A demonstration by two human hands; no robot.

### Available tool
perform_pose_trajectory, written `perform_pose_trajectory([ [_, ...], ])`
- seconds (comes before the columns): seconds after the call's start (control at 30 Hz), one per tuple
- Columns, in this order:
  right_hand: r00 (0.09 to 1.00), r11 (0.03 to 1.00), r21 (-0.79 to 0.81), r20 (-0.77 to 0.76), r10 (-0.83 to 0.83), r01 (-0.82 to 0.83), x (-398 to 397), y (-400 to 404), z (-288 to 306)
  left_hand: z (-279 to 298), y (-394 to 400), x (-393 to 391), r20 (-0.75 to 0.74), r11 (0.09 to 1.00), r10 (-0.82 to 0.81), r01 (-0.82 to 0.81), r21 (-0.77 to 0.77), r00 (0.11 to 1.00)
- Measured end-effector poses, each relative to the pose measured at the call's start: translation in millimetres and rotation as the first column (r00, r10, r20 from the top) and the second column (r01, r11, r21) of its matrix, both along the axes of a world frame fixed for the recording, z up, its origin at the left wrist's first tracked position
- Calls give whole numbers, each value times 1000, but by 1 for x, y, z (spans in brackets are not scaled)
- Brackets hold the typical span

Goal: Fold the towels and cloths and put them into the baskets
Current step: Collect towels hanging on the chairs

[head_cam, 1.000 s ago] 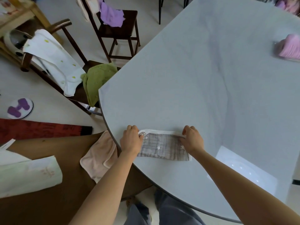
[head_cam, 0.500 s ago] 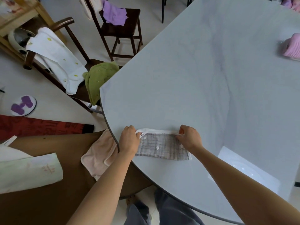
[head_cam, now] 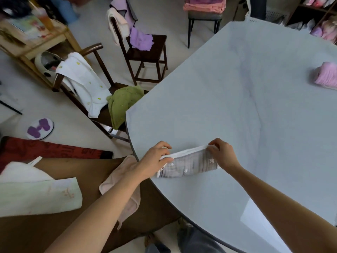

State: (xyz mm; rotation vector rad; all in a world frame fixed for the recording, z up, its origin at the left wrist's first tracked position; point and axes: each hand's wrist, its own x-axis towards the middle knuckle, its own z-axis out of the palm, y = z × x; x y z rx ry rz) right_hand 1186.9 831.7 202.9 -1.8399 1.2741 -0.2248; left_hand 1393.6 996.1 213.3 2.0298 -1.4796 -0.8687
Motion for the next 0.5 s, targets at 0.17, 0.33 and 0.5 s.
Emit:
perform_pose_trajectory([
  [0.17,999,999,-24,-11,36,-36,31,8,20,54,12,-4,-6,942,-278,274,194,960],
  [0.33,991,990,-76,45,122,-119,57,29,41,68,31,-1,-91,843,-384,389,372,919],
  [0.5,970,964,-108,-12,243,-243,67,44,54,80,59,15,-188,842,-256,314,438,948],
])
